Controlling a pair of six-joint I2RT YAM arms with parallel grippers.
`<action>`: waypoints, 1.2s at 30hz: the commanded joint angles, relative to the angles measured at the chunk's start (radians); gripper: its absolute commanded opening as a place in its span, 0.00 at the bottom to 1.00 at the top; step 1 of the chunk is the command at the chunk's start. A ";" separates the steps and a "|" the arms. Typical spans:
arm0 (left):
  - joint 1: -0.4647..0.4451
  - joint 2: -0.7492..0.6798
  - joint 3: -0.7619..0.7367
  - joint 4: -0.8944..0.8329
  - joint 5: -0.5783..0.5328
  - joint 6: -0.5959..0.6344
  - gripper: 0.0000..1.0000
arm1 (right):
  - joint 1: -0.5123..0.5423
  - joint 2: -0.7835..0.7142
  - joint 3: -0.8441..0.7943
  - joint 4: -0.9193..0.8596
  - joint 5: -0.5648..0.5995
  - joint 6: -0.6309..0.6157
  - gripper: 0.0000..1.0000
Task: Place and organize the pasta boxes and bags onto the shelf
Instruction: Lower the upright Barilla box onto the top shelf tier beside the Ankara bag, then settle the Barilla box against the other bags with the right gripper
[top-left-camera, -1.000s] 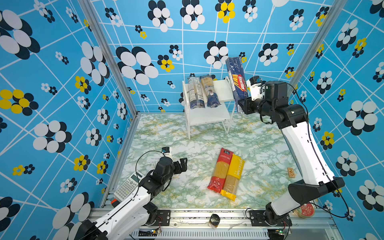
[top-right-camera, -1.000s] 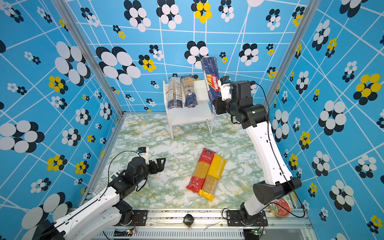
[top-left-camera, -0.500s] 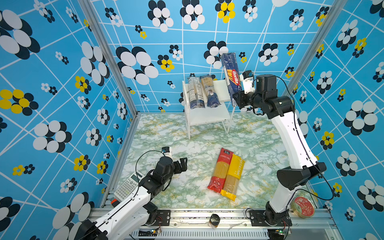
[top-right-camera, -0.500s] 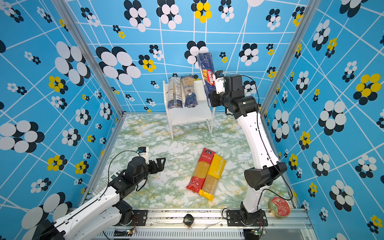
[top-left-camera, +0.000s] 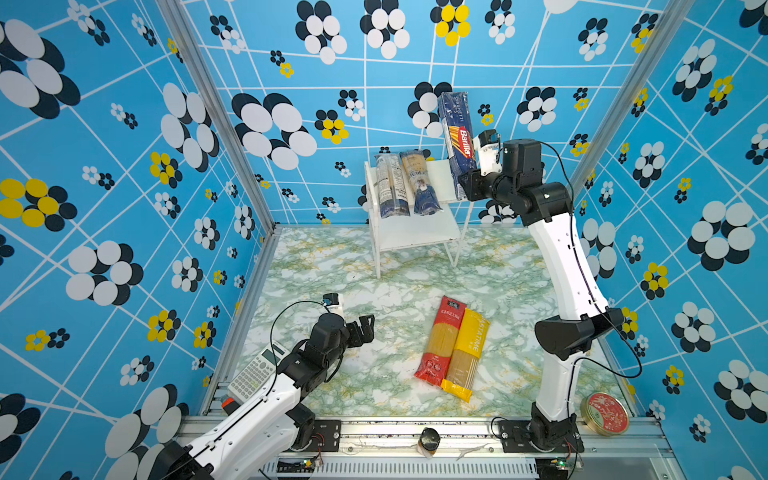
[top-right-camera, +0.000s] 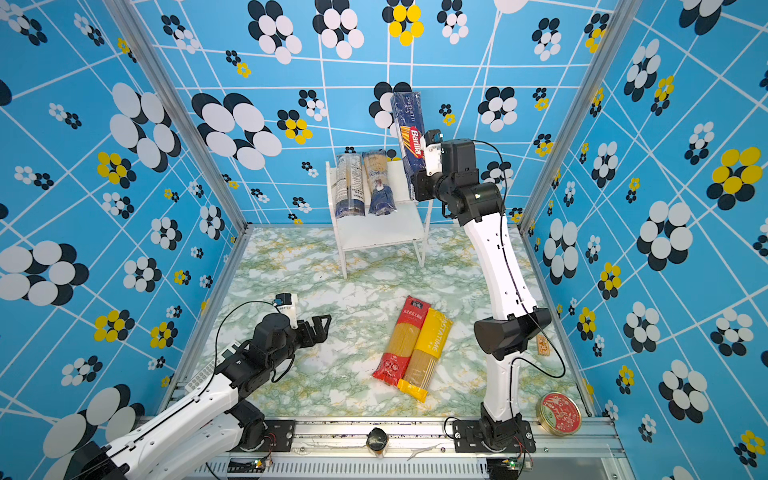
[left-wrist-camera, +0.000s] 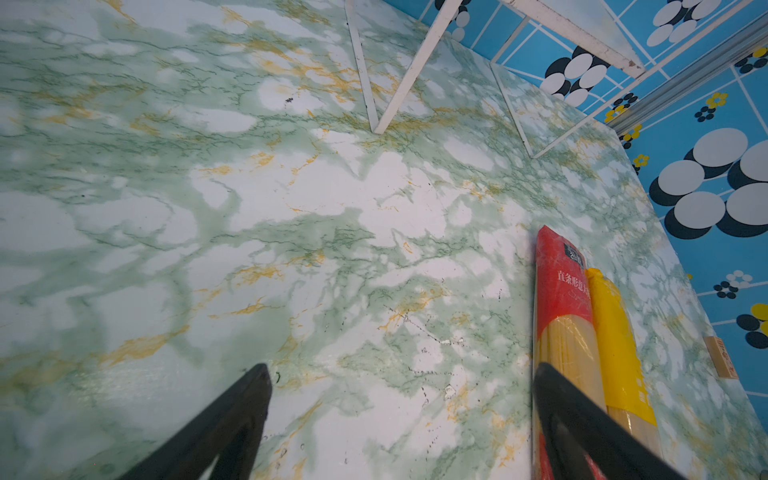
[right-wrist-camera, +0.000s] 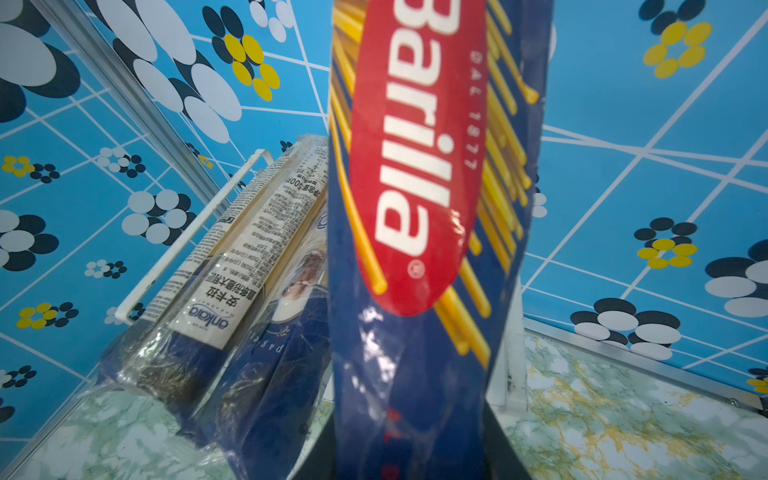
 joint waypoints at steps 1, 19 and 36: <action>0.009 -0.023 0.014 -0.022 -0.009 0.016 0.99 | -0.005 -0.006 0.073 0.153 0.012 0.007 0.00; 0.011 -0.016 0.013 -0.021 -0.019 0.022 0.99 | 0.008 0.053 0.079 0.141 0.046 -0.005 0.03; 0.010 -0.007 0.017 -0.020 -0.014 0.026 0.99 | 0.049 0.088 0.084 0.112 0.122 -0.044 0.17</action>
